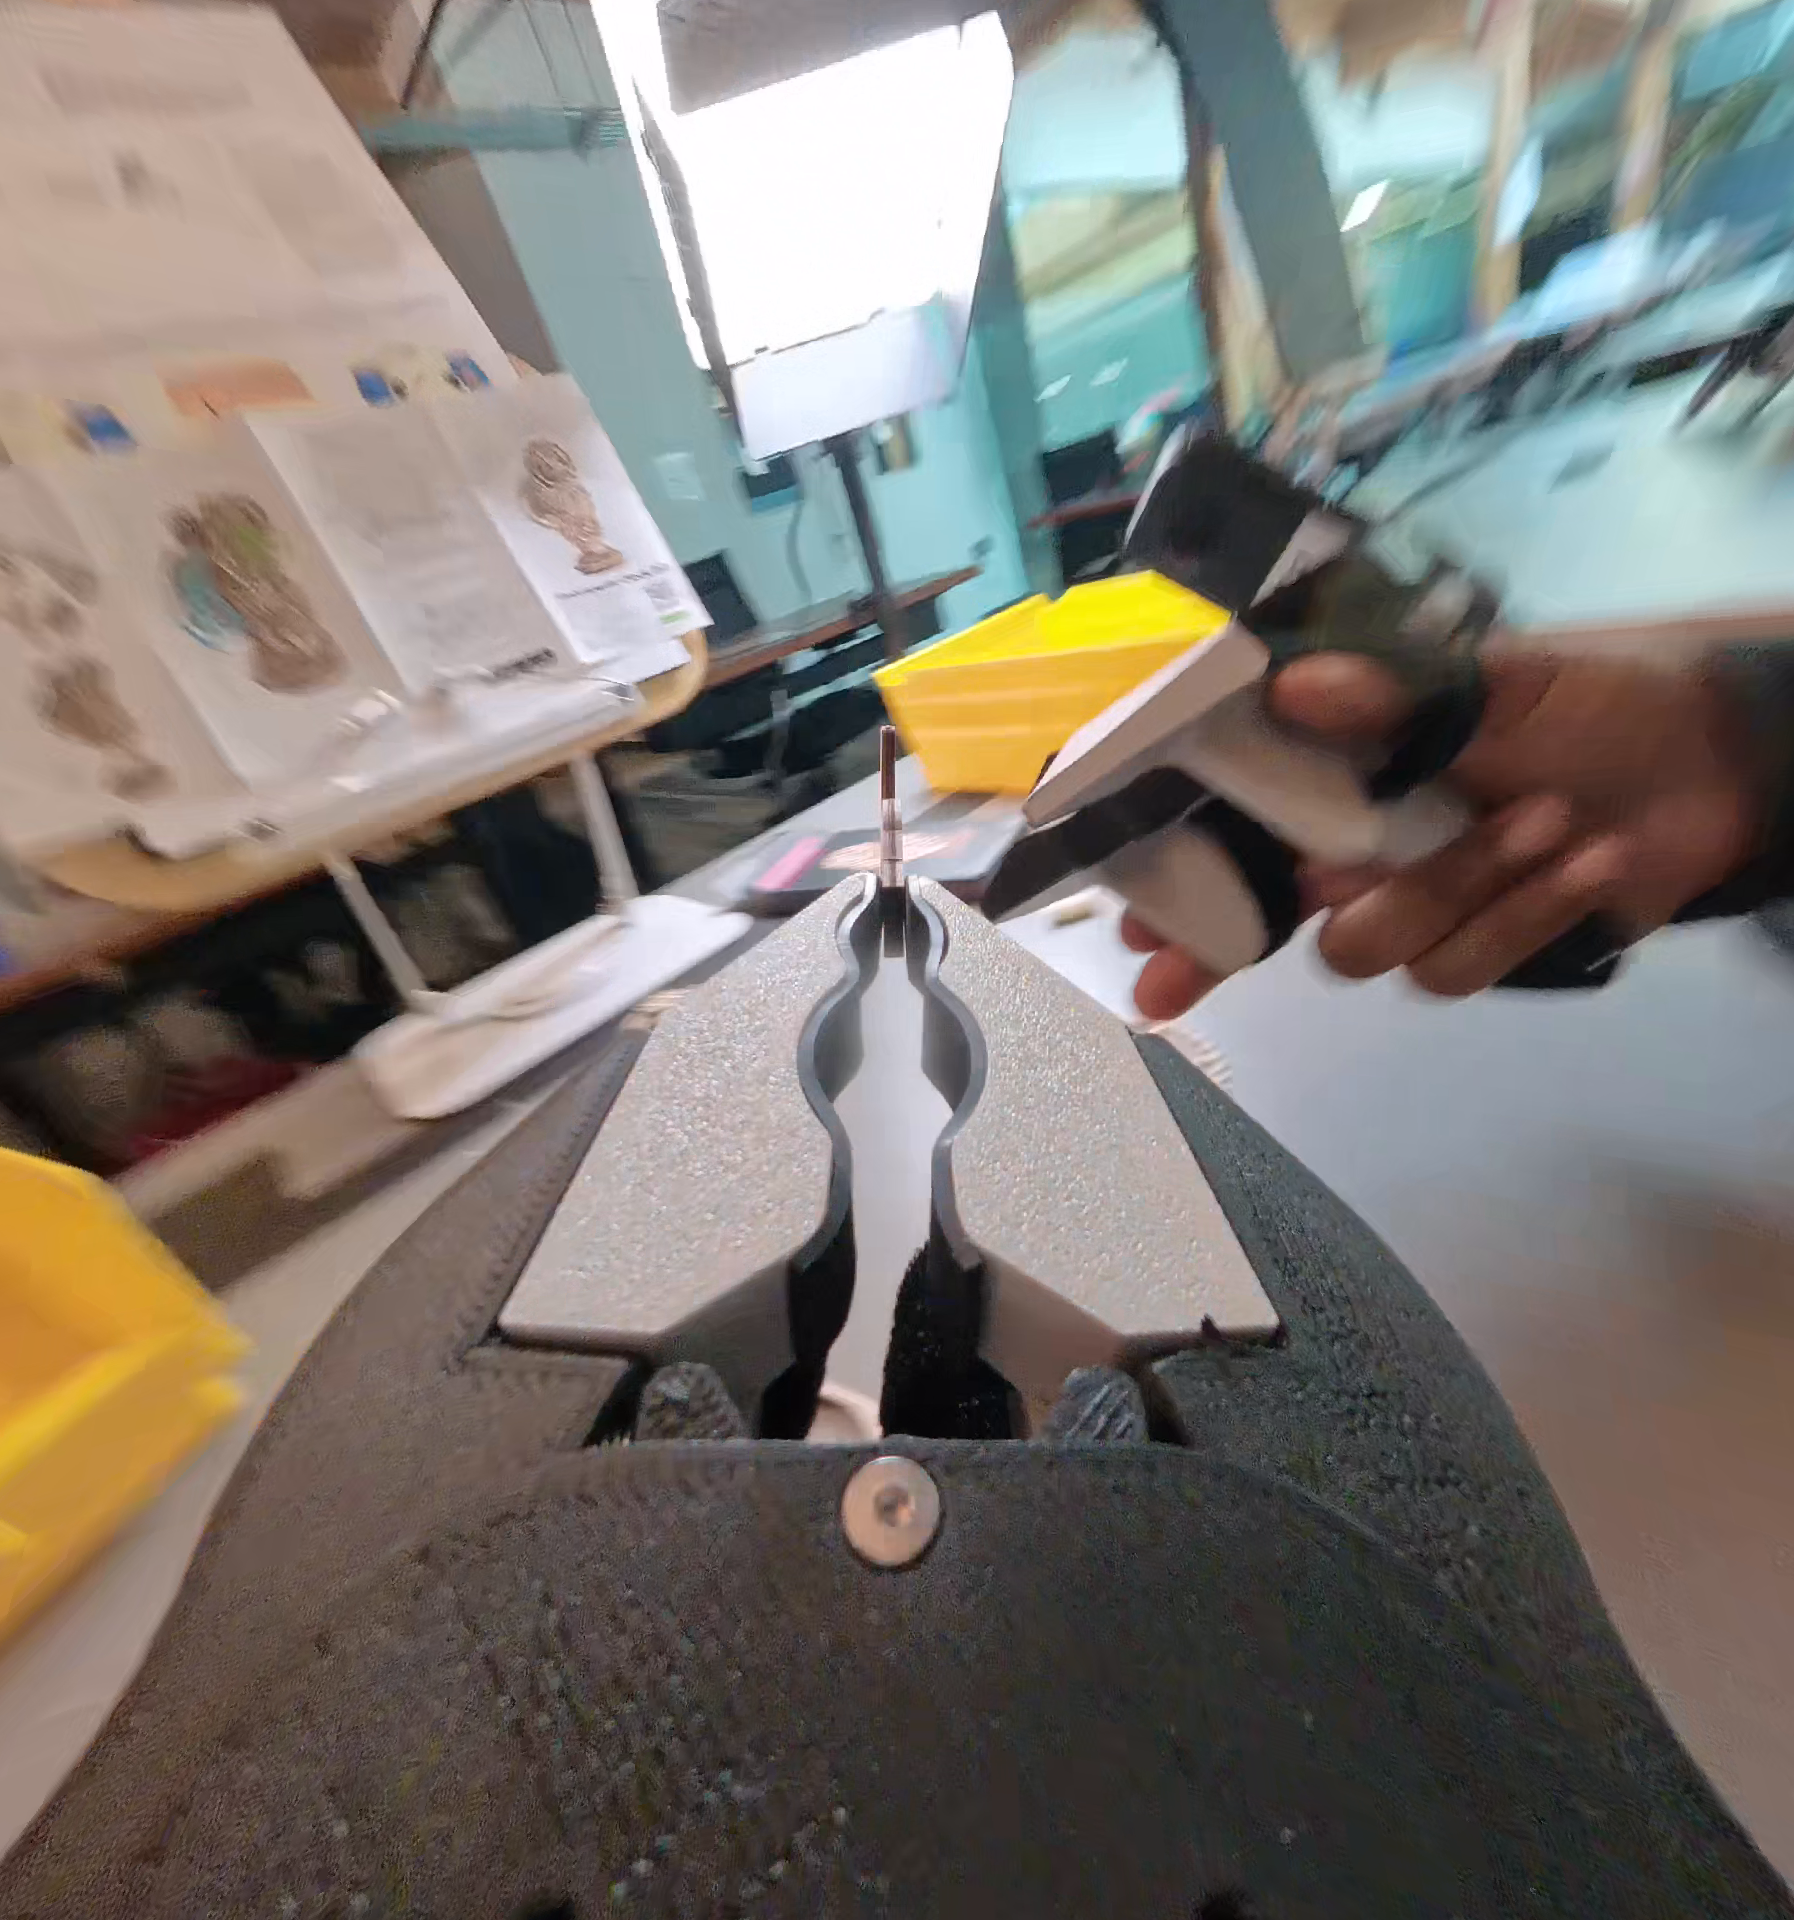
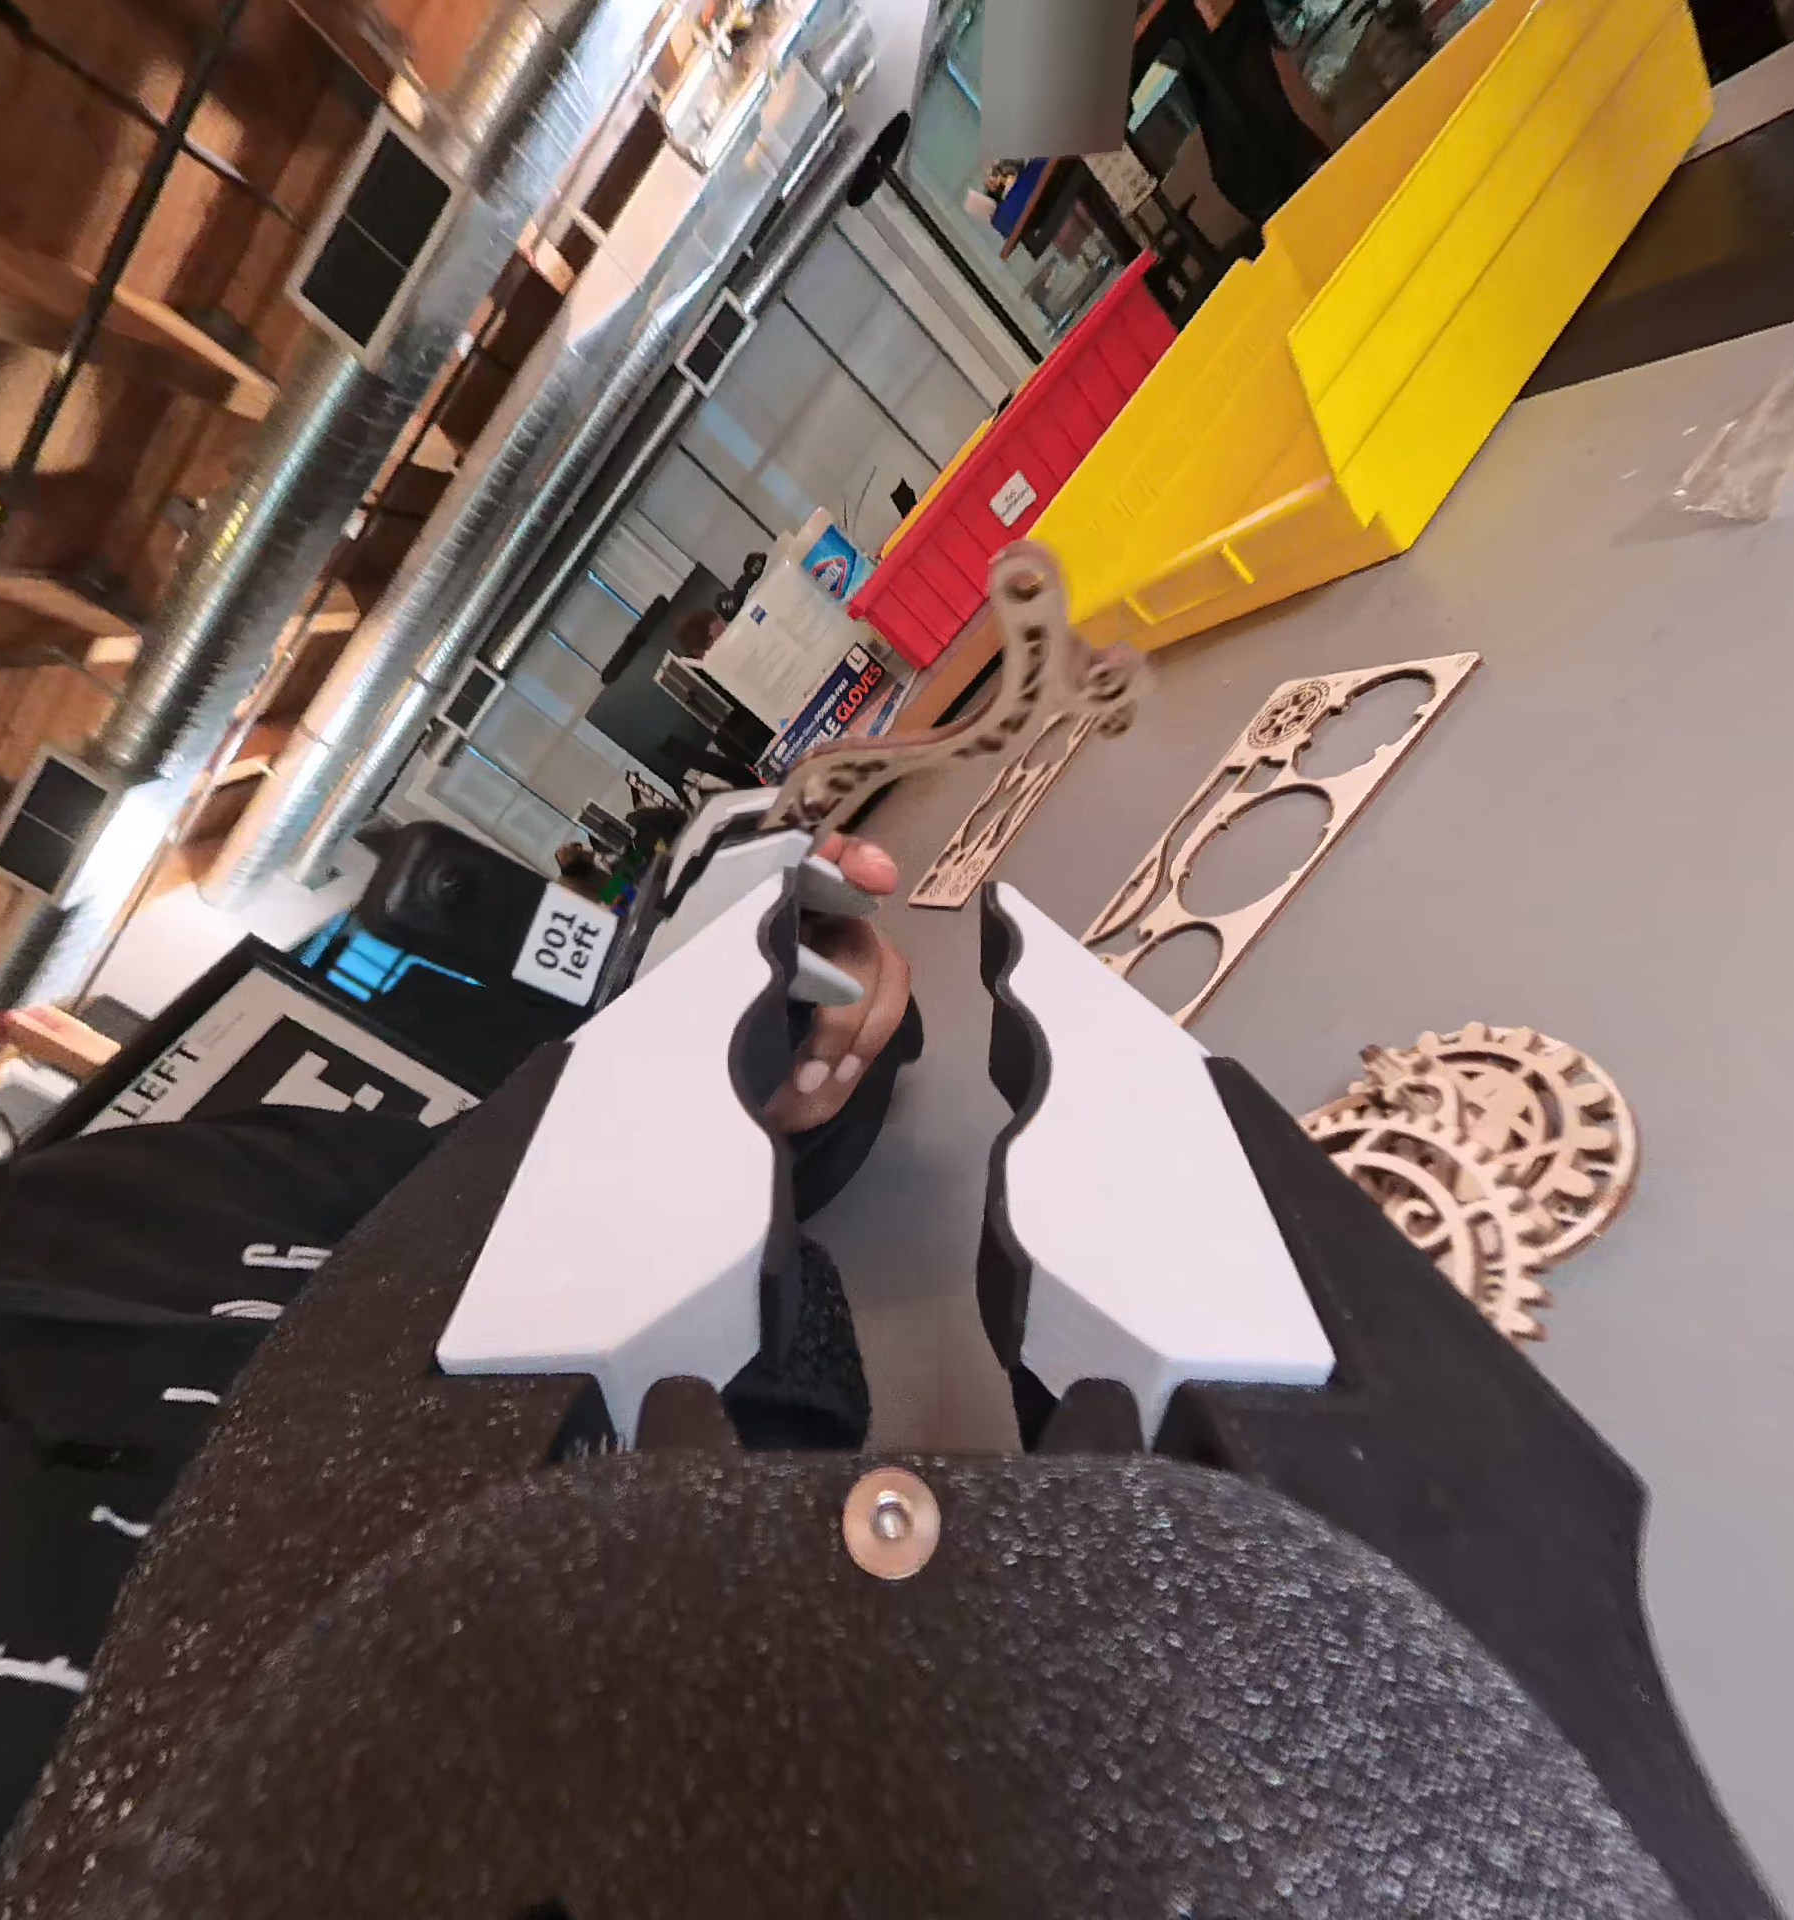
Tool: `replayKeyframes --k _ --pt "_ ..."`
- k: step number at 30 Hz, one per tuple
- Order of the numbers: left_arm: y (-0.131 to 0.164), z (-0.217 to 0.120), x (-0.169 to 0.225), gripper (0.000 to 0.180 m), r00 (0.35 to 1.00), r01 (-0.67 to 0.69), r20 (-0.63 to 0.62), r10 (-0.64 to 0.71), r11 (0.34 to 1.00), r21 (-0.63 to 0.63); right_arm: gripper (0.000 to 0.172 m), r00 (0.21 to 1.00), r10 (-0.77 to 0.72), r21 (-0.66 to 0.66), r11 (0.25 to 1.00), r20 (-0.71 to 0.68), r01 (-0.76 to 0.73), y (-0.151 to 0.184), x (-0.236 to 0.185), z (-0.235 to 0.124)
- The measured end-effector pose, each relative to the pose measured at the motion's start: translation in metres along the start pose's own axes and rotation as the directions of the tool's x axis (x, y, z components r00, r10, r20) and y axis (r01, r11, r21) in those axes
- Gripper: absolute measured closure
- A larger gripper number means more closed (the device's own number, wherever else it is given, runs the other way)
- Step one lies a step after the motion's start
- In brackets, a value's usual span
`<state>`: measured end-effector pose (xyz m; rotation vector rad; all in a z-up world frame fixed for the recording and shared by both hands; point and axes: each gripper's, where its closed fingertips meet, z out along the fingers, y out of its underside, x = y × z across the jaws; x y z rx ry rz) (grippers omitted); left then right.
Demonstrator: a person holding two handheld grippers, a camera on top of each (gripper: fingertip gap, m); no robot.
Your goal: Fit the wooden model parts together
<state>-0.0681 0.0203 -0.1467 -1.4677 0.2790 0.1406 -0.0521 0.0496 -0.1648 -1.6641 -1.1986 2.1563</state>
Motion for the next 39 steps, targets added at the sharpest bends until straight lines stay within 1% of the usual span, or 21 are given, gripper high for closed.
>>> replayKeyframes --k 1,2,4,6,7,8,9,12,14,16,18,21,24,26,28,30,32,34,35,37,39 --pt "-0.003 -0.001 0.001 0.179 0.988 0.140 -0.061 -0.138 0.990 0.032 0.137 1.000 0.009 0.024 1.000 -0.002 -0.009 -0.004 0.002 -0.002" --pt "-0.007 -0.002 0.001 0.179 0.953 0.286 -0.120 -0.279 0.957 0.054 0.136 1.000 0.015 0.049 0.999 0.001 -0.015 -0.009 0.004 -0.003" --pt "-0.010 -0.003 -0.003 0.179 0.839 0.525 -0.211 -0.502 0.848 0.069 0.135 0.999 0.022 0.094 0.995 0.024 -0.024 -0.017 0.003 -0.005" --pt "-0.011 -0.003 -0.004 0.179 0.725 0.665 -0.286 -0.626 0.744 0.058 0.141 0.998 0.010 0.139 0.990 0.063 -0.019 -0.025 -0.003 -0.007" --pt "-0.010 -0.003 -0.002 0.179 0.684 0.702 -0.317 -0.657 0.711 0.038 0.147 0.997 0.001 0.156 0.988 0.081 -0.014 -0.029 -0.006 -0.009" --pt "-0.009 -0.002 -0.001 0.179 0.661 0.721 -0.328 -0.675 0.692 0.028 0.154 0.996 -0.008 0.161 0.987 0.094 -0.008 -0.031 -0.009 -0.010" --pt "-0.009 -0.002 0.001 0.179 0.651 0.728 -0.340 -0.679 0.686 0.023 0.161 0.995 -0.019 0.162 0.987 0.098 0.003 -0.032 -0.011 -0.011" --pt "-0.007 0.000 0.012 0.177 0.608 0.741 -0.390 -0.691 0.671 -0.033 0.167 0.992 -0.064 0.139 0.989 0.113 0.048 -0.035 -0.016 -0.017" --pt "-0.005 0.000 0.019 0.168 0.578 0.741 -0.427 -0.695 0.666 -0.082 0.170 0.987 -0.099 0.115 0.990 0.128 0.084 -0.039 -0.023 -0.024" --pt "-0.005 -0.001 0.021 0.159 0.573 0.731 -0.451 -0.684 0.676 -0.097 0.170 0.983 -0.154 0.066 0.987 0.104 0.148 -0.041 -0.023 -0.033" --pt "-0.001 -0.001 0.019 0.156 0.602 0.703 -0.439 -0.667 0.704 -0.105 0.171 0.983 -0.160 -0.006 0.987 0.095 0.161 -0.038 -0.021 -0.044" --pt "0.012 0.003 0.018 0.160 0.661 0.646 -0.391 -0.641 0.751 -0.140 0.170 0.991 -0.091 -0.200 0.974 0.096 0.108 -0.012 -0.012 -0.056" --pt "0.024 0.007 0.031 0.162 0.657 0.609 -0.394 -0.643 0.761 -0.225 0.170 0.995 -0.050 -0.377 0.923 0.088 0.080 0.021 0.001 -0.061" --pt "0.037 0.011 0.045 0.162 0.666 0.560 -0.387 -0.637 0.770 -0.304 0.170 0.995 -0.012 -0.432 0.900 0.100 0.054 0.034 0.004 -0.060" --pt "0.046 0.014 0.057 0.162 0.693 0.496 -0.389 -0.607 0.793 -0.354 0.170 0.995 0.011 -0.481 0.876 0.096 0.037 0.043 0.009 -0.056" --pt "0.051 0.019 0.059 0.161 0.730 0.446 -0.380 -0.568 0.818 -0.363 0.170 0.996 -0.001 -0.540 0.841 0.085 0.047 0.052 0.015 -0.054" --pt "0.050 0.026 0.059 0.158 0.739 0.425 -0.390 -0.550 0.829 -0.364 0.170 0.997 -0.003 -0.574 0.817 0.082 0.050 0.057 0.019 -0.051" --pt "0.048 0.032 0.060 0.157 0.711 0.418 -0.425 -0.561 0.823 -0.385 0.170 0.997 -0.002 -0.601 0.798 0.083 0.051 0.060 0.021 -0.048" --pt "0.047 0.034 0.062 0.158 0.680 0.419 -0.449 -0.580 0.809 -0.411 0.170 0.996 -0.002 -0.612 0.789 0.085 0.053 0.061 0.022 -0.047" --pt "0.046 0.037 0.065 0.160 0.600 0.439 -0.480 -0.639 0.766 -0.471 0.170 0.995 0.002 -0.626 0.777 0.097 0.060 0.062 0.023 -0.045" --pt "0.043 0.038 0.070 0.165 0.504 0.463 -0.505 -0.701 0.712 -0.528 0.170 0.995 0.003 -0.635 0.770 0.102 0.063 0.062 0.025 -0.044"
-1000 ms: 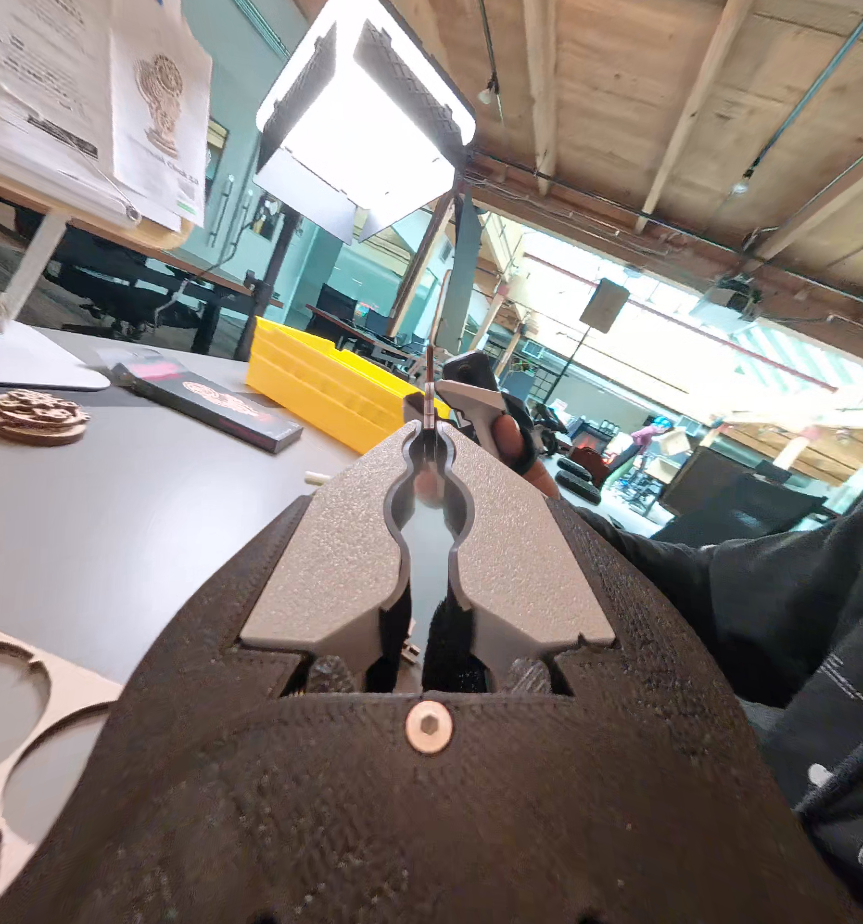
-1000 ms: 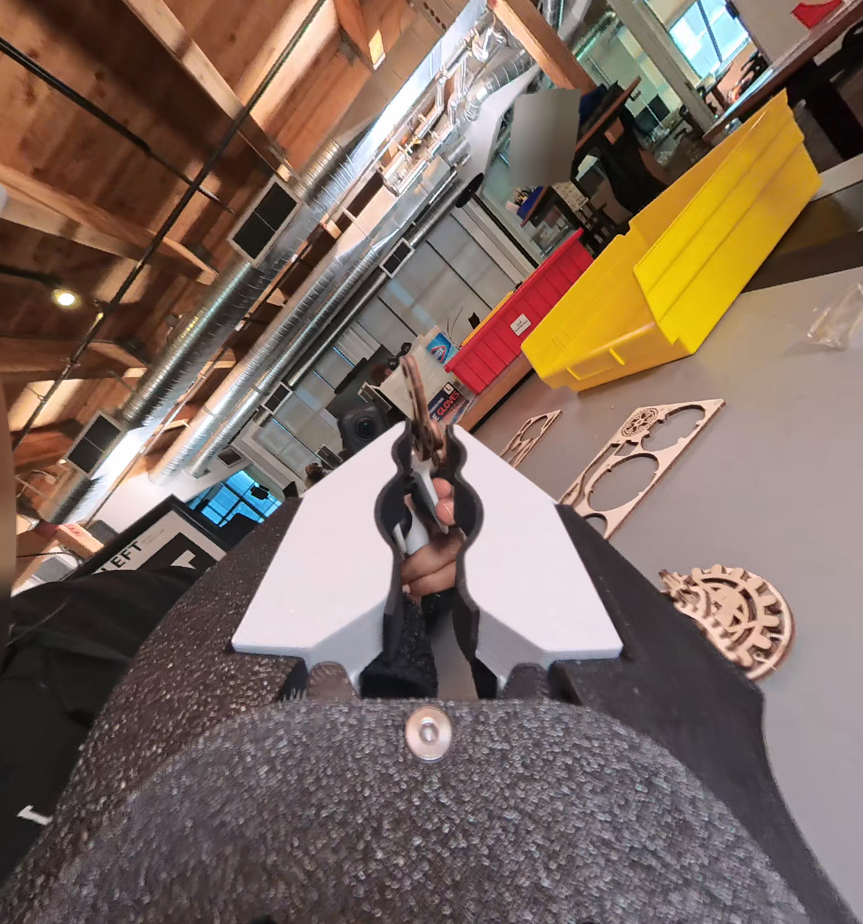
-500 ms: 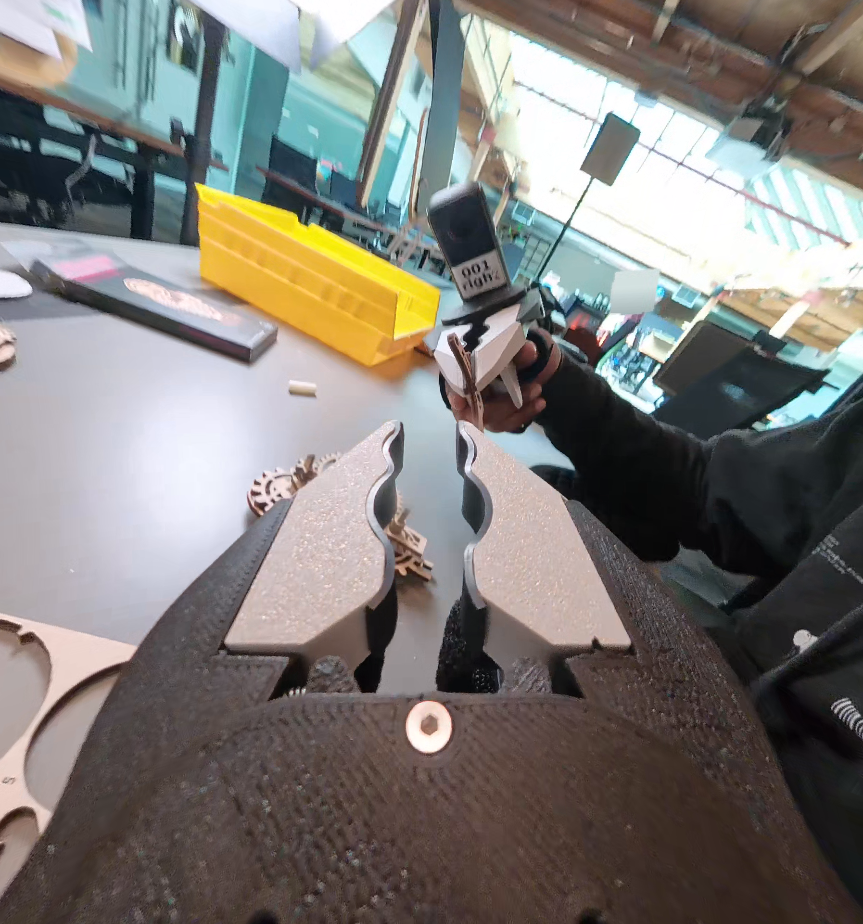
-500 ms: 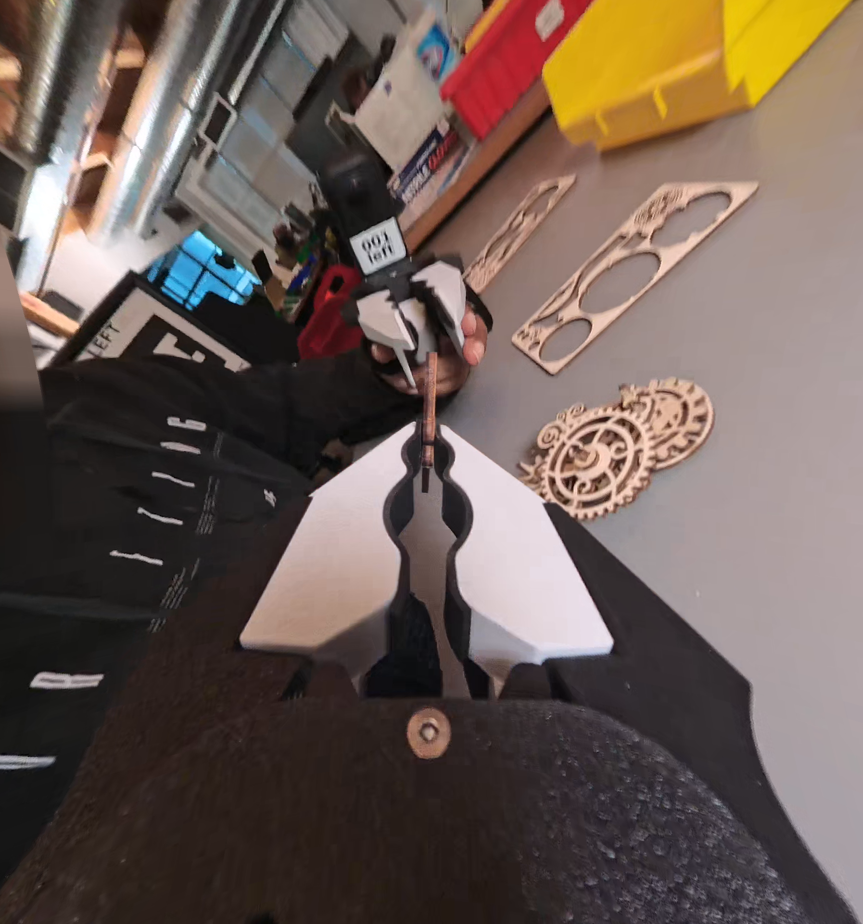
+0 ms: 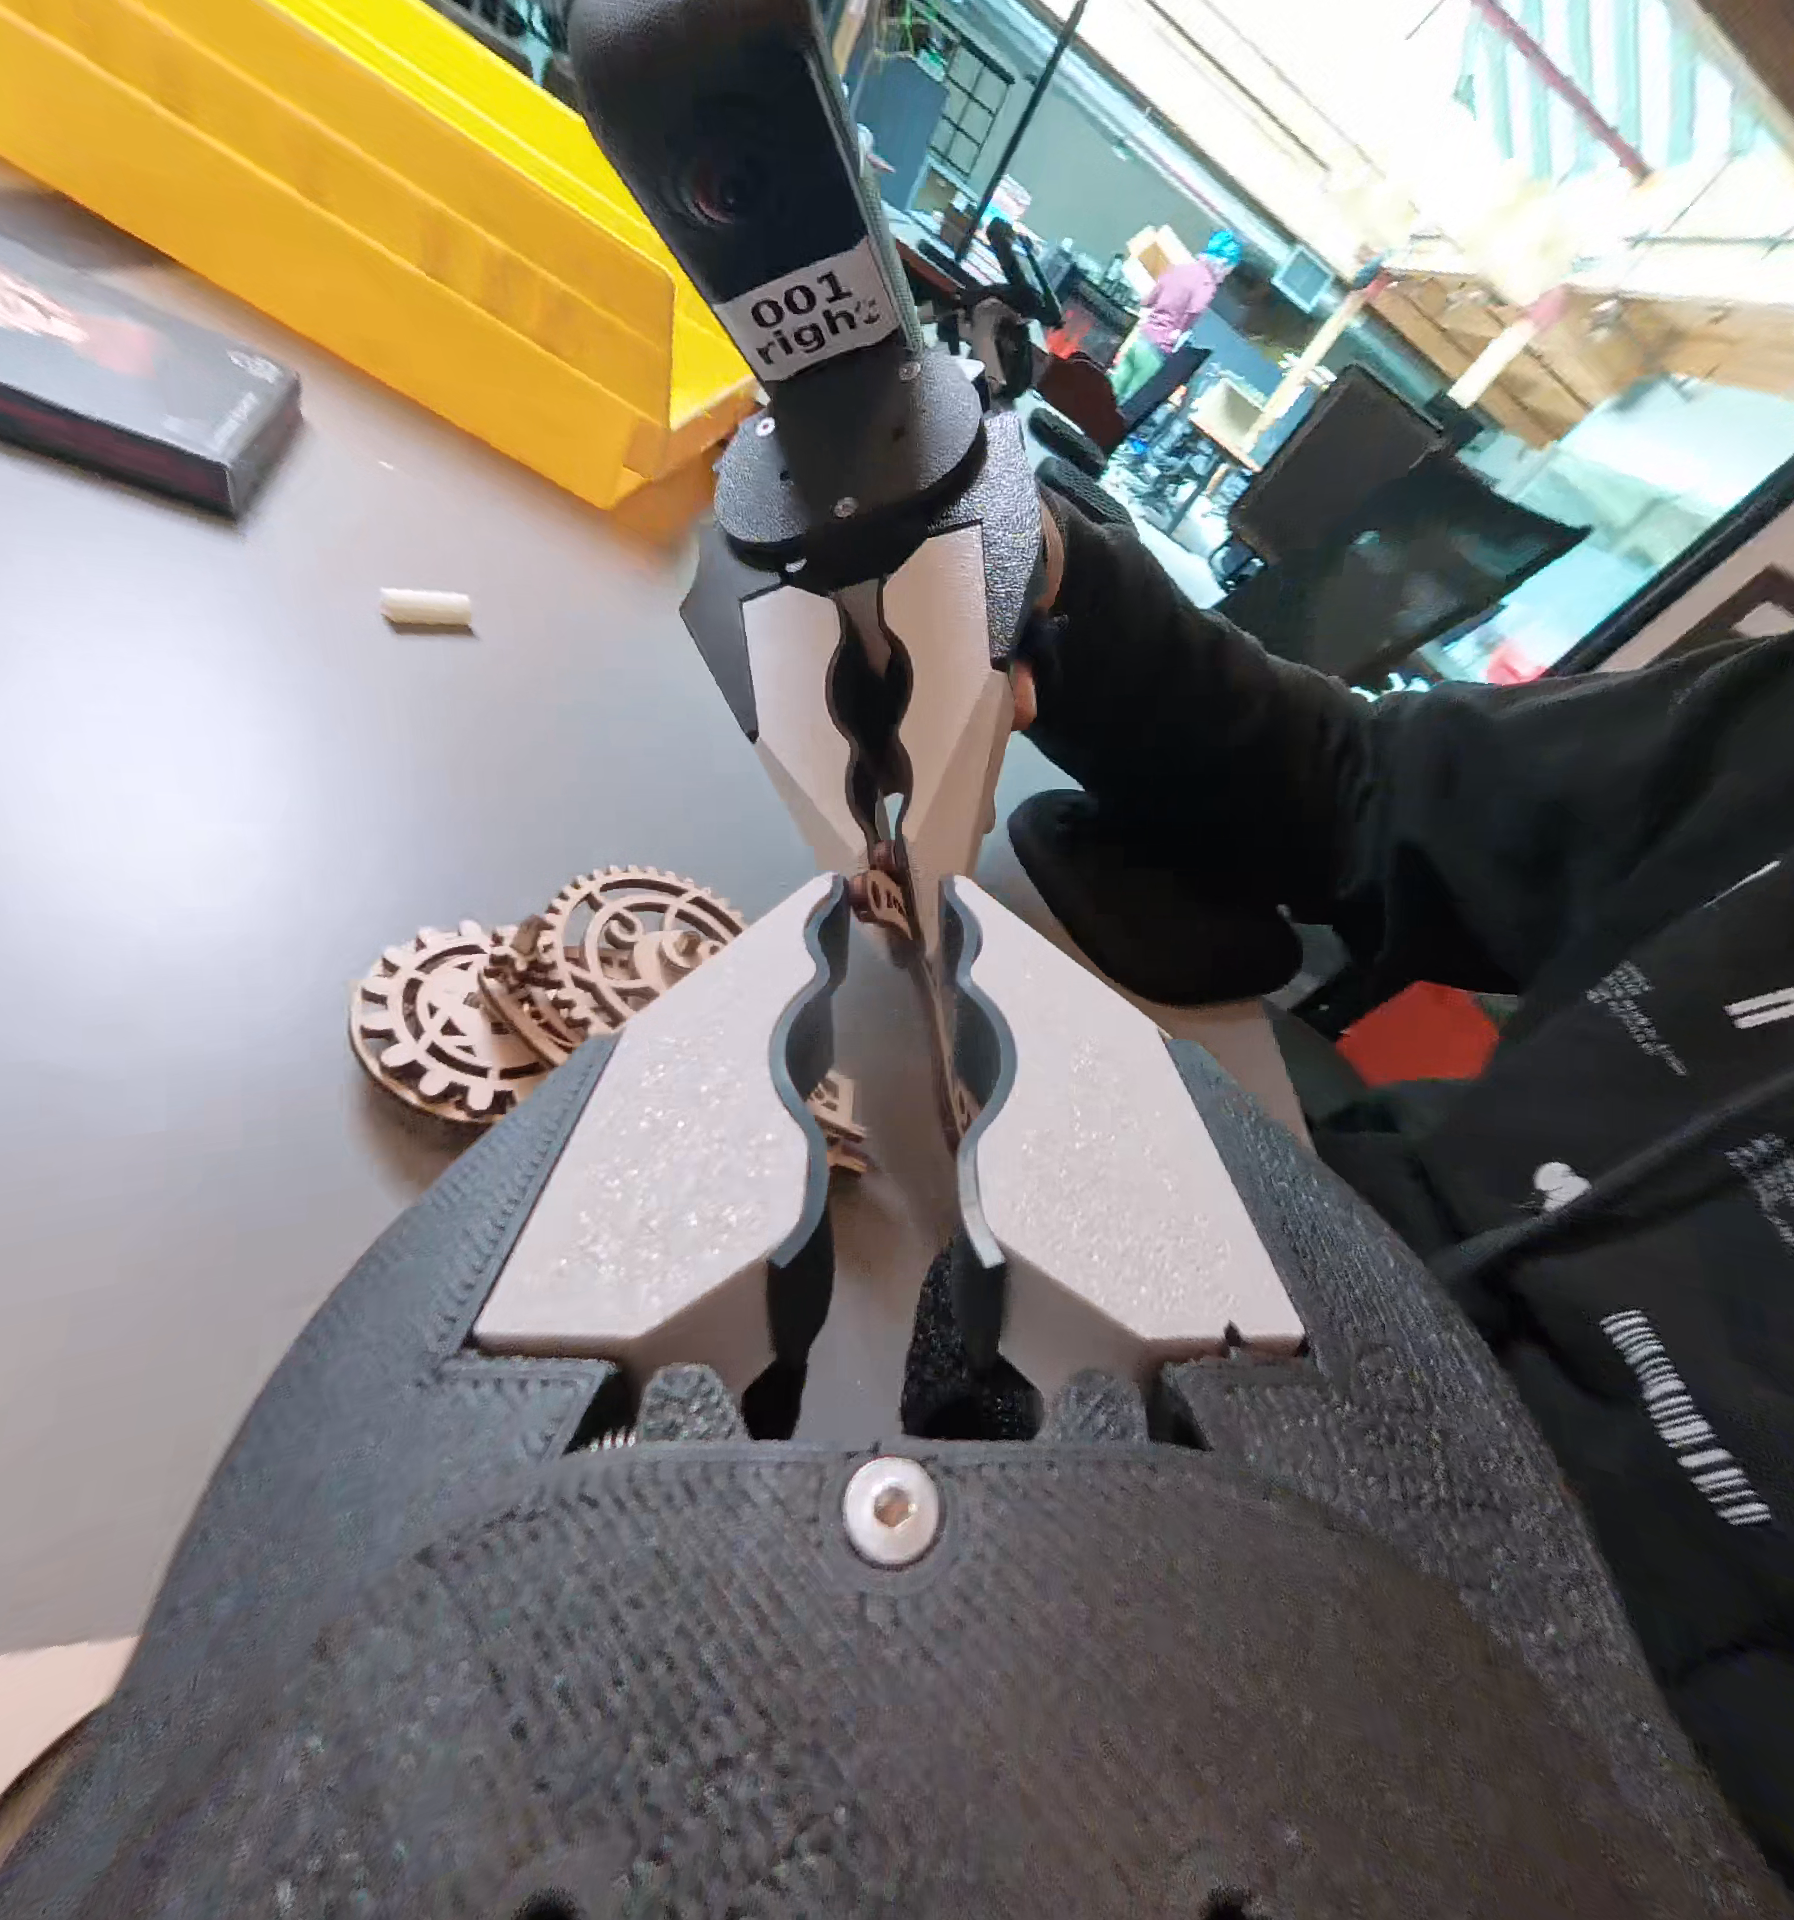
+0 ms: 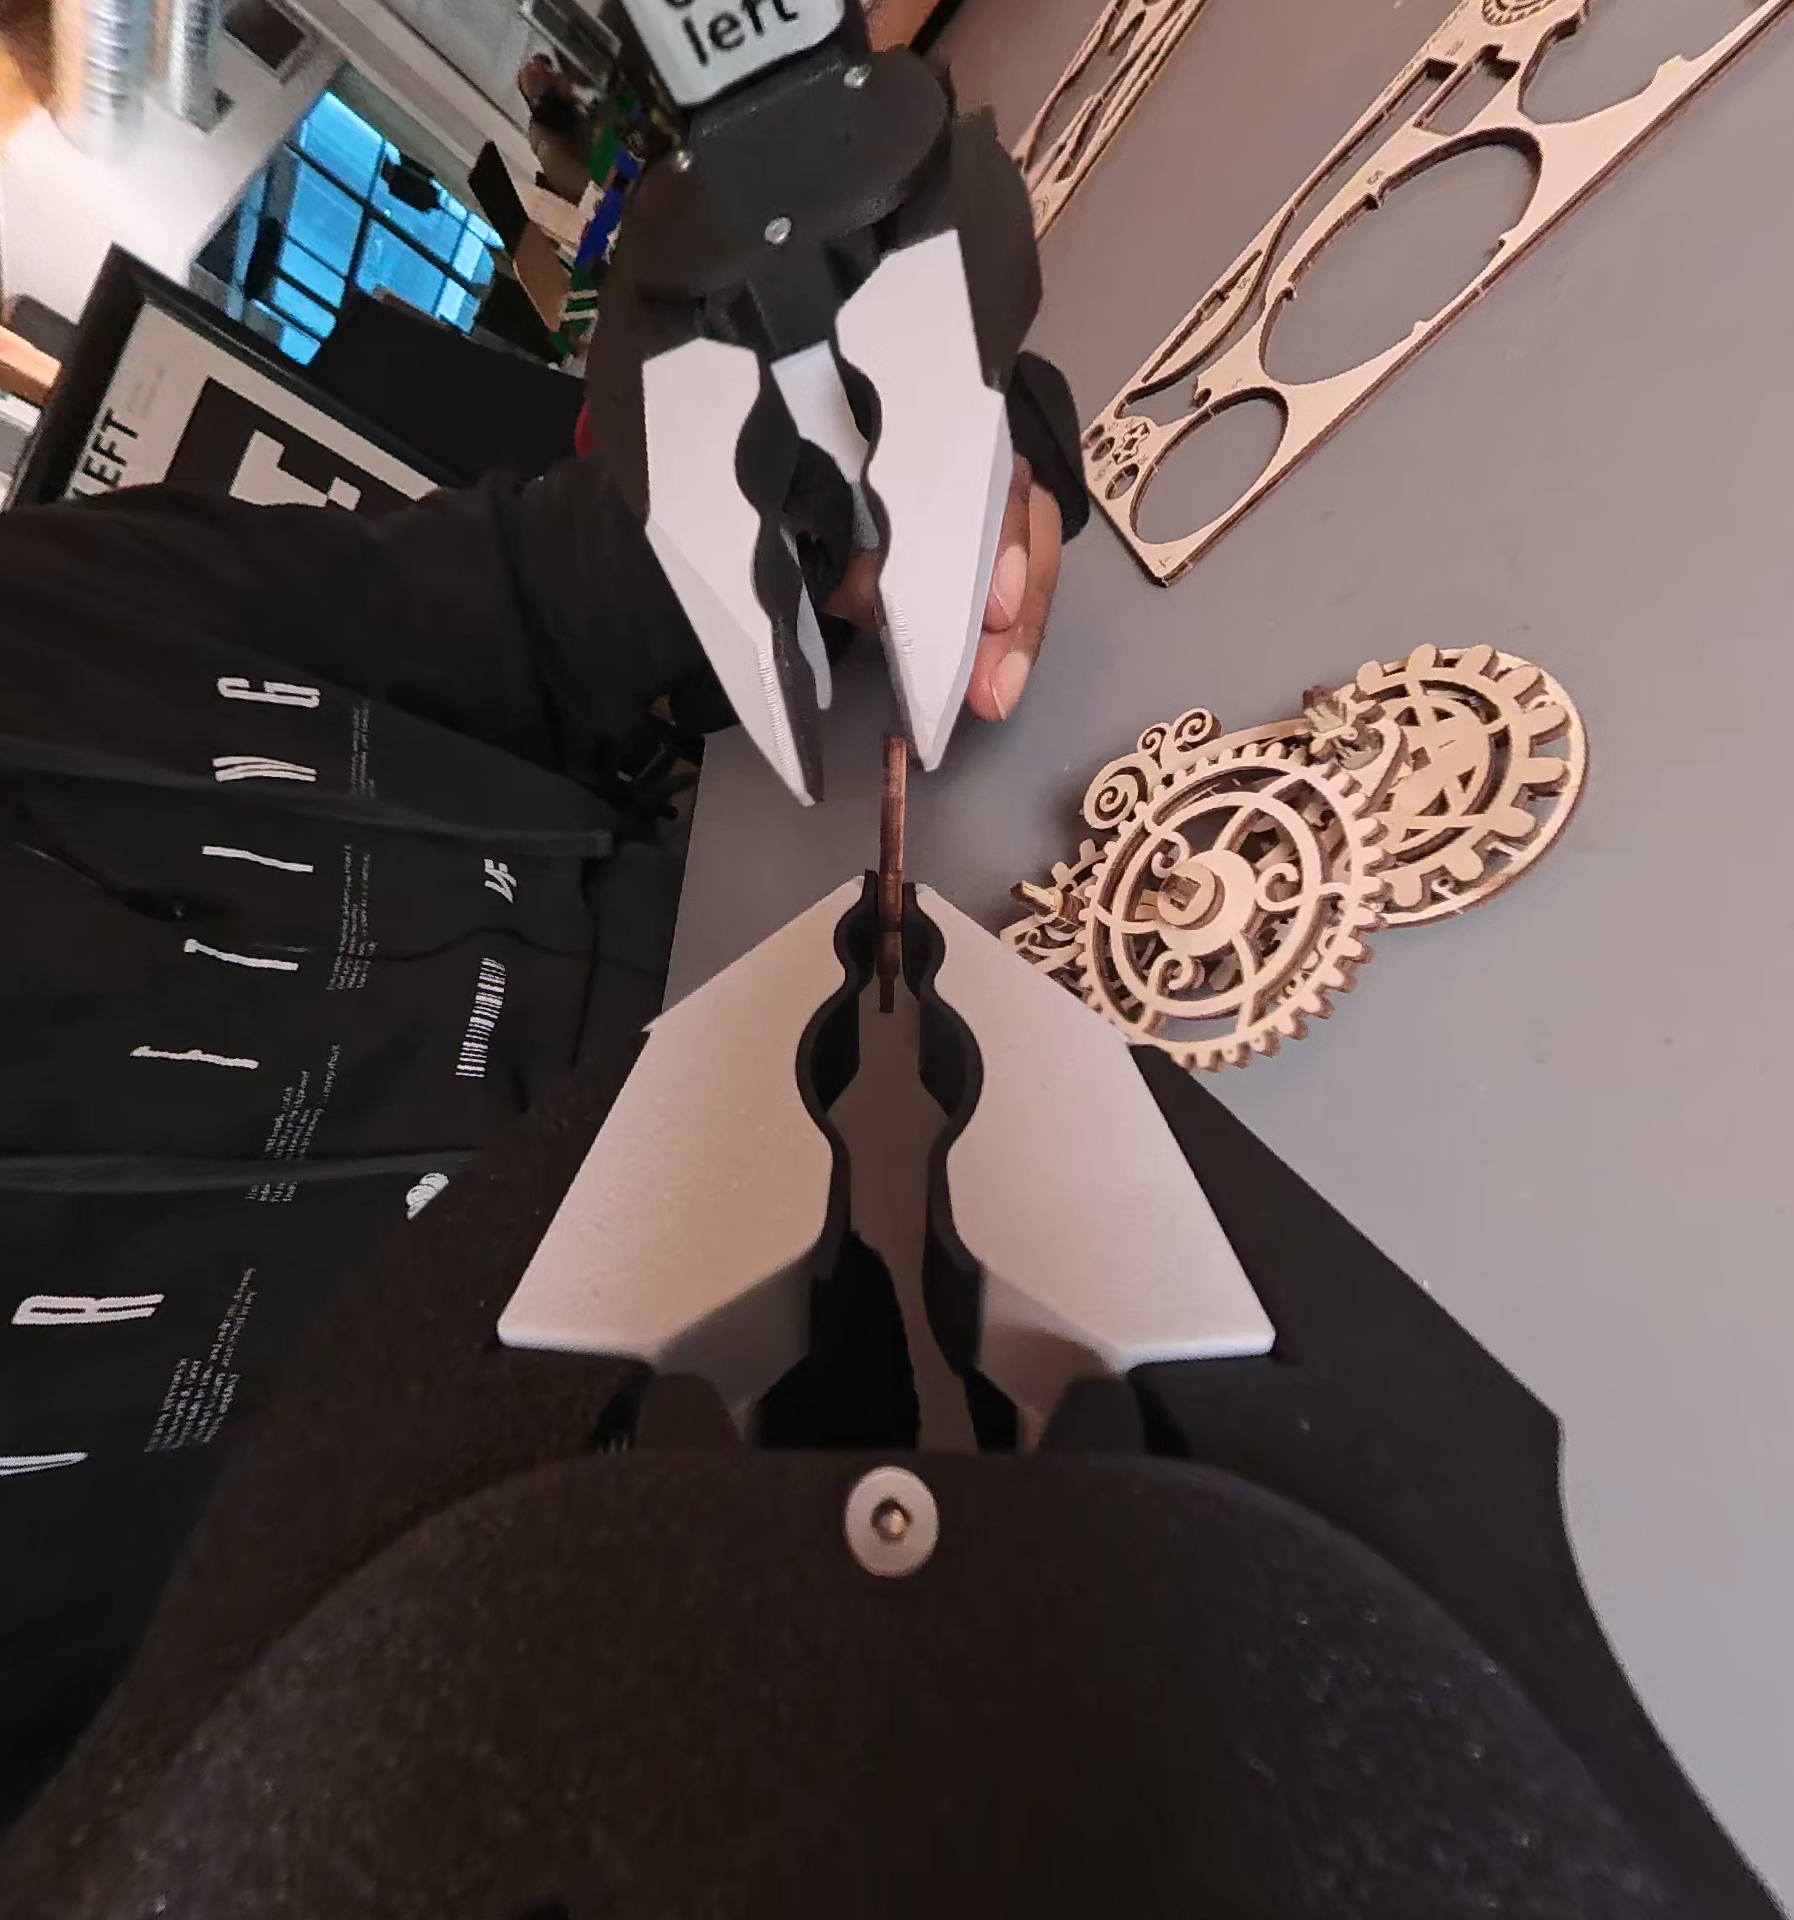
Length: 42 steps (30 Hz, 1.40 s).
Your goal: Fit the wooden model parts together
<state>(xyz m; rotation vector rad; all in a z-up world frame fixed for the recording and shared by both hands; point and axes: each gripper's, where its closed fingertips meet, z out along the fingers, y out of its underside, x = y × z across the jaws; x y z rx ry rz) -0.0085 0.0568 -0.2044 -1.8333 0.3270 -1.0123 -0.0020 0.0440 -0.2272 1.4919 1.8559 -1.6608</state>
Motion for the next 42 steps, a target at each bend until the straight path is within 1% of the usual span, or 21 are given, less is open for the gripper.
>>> replayKeyframes --k 2,4,6,9,11,14,17,20,23,26,30,33,35,36,37,39,40,42 --pt "-0.001 0.002 -0.006 0.177 1.000 0.024 0.003 -0.024 1.000 -0.016 0.170 1.000 -0.004 -0.002 1.000 0.002 0.004 0.000 0.001 0.000" --pt "-0.001 0.004 -0.009 0.177 1.000 0.023 -0.005 -0.024 0.999 -0.031 0.170 1.000 -0.016 0.009 1.000 -0.019 0.016 -0.001 0.004 -0.002" --pt "-0.008 0.004 -0.013 0.178 0.999 0.046 -0.008 -0.046 0.999 -0.008 0.170 0.999 -0.022 0.068 0.997 -0.039 0.024 -0.008 0.007 -0.008" --pt "-0.026 0.000 -0.024 0.179 0.988 0.154 -0.029 -0.151 0.983 0.105 0.161 0.999 0.001 0.208 0.978 -0.045 0.009 -0.027 0.010 -0.022" --pt "-0.040 -0.004 -0.033 0.179 0.973 0.230 -0.054 -0.224 0.955 0.189 0.157 0.999 0.007 0.263 0.965 -0.053 0.007 -0.032 0.012 -0.030" --pt "-0.057 -0.011 -0.048 0.179 0.941 0.338 -0.090 -0.326 0.892 0.299 0.156 0.998 0.014 0.296 0.955 -0.061 0.004 -0.033 0.013 -0.032" --pt "-0.067 -0.014 -0.057 0.179 0.916 0.399 -0.119 -0.383 0.840 0.369 0.158 0.997 0.016 0.319 0.948 -0.075 0.009 -0.034 0.013 -0.028" --pt "-0.067 -0.015 -0.060 0.180 0.912 0.405 -0.111 -0.395 0.822 0.400 0.172 0.994 0.005 0.319 0.947 -0.109 0.030 -0.032 0.014 -0.025" --pt "-0.062 -0.019 -0.064 0.180 0.921 0.377 -0.064 -0.384 0.836 0.400 0.172 0.996 0.008 0.325 0.946 -0.086 0.020 -0.033 0.009 -0.022" --pt "-0.059 -0.021 -0.064 0.180 0.928 0.357 -0.044 -0.370 0.847 0.395 0.172 0.998 0.025 0.332 0.943 -0.065 -0.002 -0.032 0.009 -0.021" --pt "-0.061 -0.028 -0.065 0.180 0.923 0.369 -0.058 -0.382 0.828 0.423 0.171 0.992 0.007 0.329 0.944 -0.127 0.036 -0.031 0.015 -0.024" --pt "-0.065 -0.034 -0.062 0.180 0.915 0.388 -0.087 -0.394 0.801 0.456 0.151 0.978 -0.002 0.329 0.942 -0.209 0.072 -0.033 0.023 -0.030" --pt "-0.067 -0.035 -0.058 0.180 0.915 0.389 -0.099 -0.392 0.788 0.477 0.140 0.980 -0.009 0.319 0.945 -0.201 0.074 -0.032 0.020 -0.025" --pt "-0.067 -0.034 -0.056 0.180 0.916 0.386 -0.100 -0.388 0.786 0.483 0.138 0.983 -0.014 0.317 0.946 -0.183 0.072 -0.032 0.017 -0.020" --pt "-0.068 -0.033 -0.054 0.180 0.919 0.379 -0.101 -0.381 0.786 0.489 0.139 0.986 -0.020 0.319 0.945 -0.165 0.072 -0.033 0.013 -0.015" --pt "-0.068 -0.030 -0.050 0.179 0.924 0.368 -0.100 -0.369 0.789 0.492 0.163 0.988 -0.027 0.327 0.942 -0.151 0.075 -0.035 0.008 -0.010" --pt "-0.069 -0.030 -0.049 0.179 0.927 0.362 -0.103 -0.360 0.789 0.496 0.168 0.987 -0.027 0.330 0.941 -0.159 0.079 -0.036 0.009 -0.010" --pt "-0.068 -0.031 -0.049 0.179 0.932 0.349 -0.093 -0.350 0.799 0.489 0.169 0.989 -0.017 0.333 0.941 -0.149 0.066 -0.035 0.009 -0.013"
